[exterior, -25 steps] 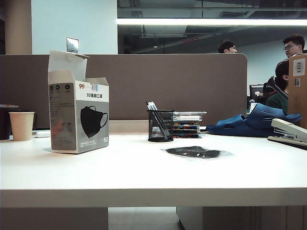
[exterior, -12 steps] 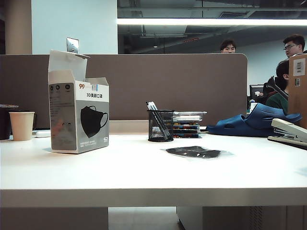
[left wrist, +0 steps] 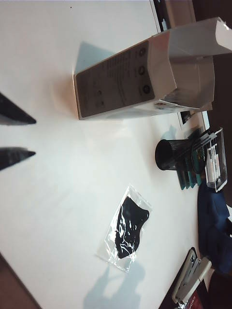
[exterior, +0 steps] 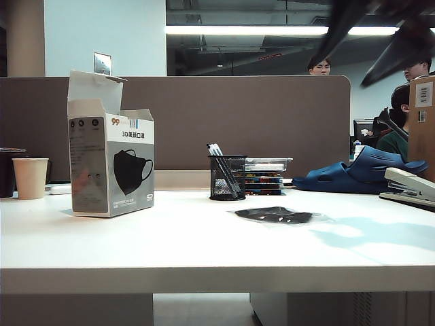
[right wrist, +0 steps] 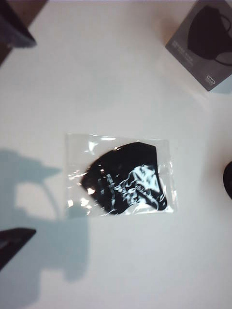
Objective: Put the mask into the mask box.
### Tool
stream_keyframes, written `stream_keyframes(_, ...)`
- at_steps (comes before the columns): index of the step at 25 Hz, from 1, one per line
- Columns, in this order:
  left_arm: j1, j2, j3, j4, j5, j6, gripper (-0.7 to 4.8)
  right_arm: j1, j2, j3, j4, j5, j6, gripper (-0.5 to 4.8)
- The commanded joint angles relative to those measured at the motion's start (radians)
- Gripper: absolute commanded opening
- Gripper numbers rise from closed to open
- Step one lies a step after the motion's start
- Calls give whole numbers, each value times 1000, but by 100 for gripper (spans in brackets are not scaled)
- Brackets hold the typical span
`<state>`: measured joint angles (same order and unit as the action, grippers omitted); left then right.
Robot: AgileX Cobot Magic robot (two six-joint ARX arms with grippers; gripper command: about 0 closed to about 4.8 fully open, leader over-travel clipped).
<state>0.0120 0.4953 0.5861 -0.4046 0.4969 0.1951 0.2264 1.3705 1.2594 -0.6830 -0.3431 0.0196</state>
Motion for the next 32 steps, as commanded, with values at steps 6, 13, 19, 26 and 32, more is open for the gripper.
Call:
stream_keyframes(6,2,24,5,39,4,15,62,88,294,128,83,83,-64,479)
stream_keyframes(13,2,29,5,63,-4,15,62,93,500,242,90,108,-77,479)
stream_keyframes(19,2,30,5,72,-6,15,62,119,639,303,95,180,-159,479)
stream_keyframes(26,3,31,5,76,-6,15,62,139,710,304,119,185,-158,479)
stream_keyframes(32,3,31,5,104,-6,15,62,142,763,304,79,192,-158,424)
